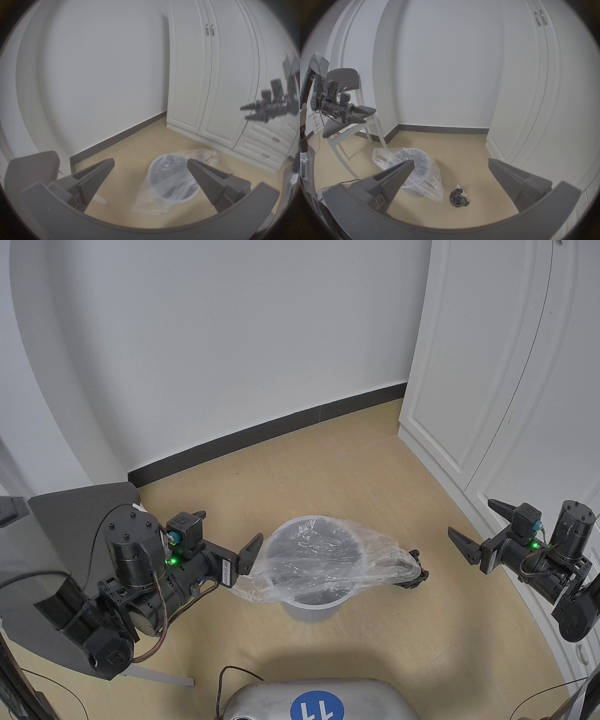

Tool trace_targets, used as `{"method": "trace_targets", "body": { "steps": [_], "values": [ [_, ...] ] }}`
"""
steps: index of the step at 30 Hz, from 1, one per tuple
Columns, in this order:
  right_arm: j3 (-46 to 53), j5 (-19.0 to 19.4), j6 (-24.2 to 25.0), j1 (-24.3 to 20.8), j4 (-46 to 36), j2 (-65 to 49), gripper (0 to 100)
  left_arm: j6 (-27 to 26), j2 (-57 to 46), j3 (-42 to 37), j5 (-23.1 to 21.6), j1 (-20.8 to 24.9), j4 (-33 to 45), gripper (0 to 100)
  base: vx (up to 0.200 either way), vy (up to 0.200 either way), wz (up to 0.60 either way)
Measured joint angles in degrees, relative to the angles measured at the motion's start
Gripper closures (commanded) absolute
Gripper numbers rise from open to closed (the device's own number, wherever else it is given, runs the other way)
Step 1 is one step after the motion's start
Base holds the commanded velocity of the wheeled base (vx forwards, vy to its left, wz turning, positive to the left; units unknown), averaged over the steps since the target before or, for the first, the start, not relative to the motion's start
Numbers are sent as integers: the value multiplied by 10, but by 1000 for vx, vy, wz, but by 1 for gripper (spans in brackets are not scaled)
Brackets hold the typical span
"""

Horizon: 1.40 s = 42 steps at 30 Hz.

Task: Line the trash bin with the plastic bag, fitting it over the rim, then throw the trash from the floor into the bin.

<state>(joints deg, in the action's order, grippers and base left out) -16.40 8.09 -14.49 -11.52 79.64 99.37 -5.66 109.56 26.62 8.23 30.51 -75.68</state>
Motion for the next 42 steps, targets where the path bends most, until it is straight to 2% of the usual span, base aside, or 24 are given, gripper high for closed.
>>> {"method": "trace_targets", "body": {
  "steps": [5, 11, 15, 18, 21, 26, 30, 37, 39, 42],
  "values": [
    [3, -1, 0, 1, -5, -14, 0, 71, -31, -7, 8, 36, -41, 0, 0, 0, 0],
    [-2, -2, 5, -1, -33, -7, 0, 98, -30, -1, 15, 47, -123, 0, 0, 0, 0],
    [-19, -11, 42, -11, -38, 8, 0, 106, -25, -17, 19, 42, -118, 0, 0, 0, 0],
    [-37, -38, 58, -26, -38, 18, 0, 107, -23, -15, 20, 34, -111, 0, 0, 0, 0],
    [-49, -64, 66, -45, -39, 28, 0, 107, -25, -11, 20, 26, -99, 0, 0, 0, 0],
    [-74, -77, 67, -63, -66, 46, 0, 80, -33, -10, 21, 15, -91, 0, 0, 0, 0],
    [-125, -86, 66, -80, -151, 62, 0, 67, -42, -10, 21, 9, -82, 0, 0, 0, 0],
    [-260, -91, 41, -109, -399, 76, 0, 53, -55, -9, 22, 5, -75, 0, 0, 0, 0],
    [-304, -86, 6, -115, -455, 79, 0, 47, -60, -9, 22, 5, -73, 0, 0, 0, 0],
    [-351, -75, -82, -121, -504, 84, 0, 33, -66, -11, 23, 4, -72, 0, 0, 0, 0]
  ]
}}
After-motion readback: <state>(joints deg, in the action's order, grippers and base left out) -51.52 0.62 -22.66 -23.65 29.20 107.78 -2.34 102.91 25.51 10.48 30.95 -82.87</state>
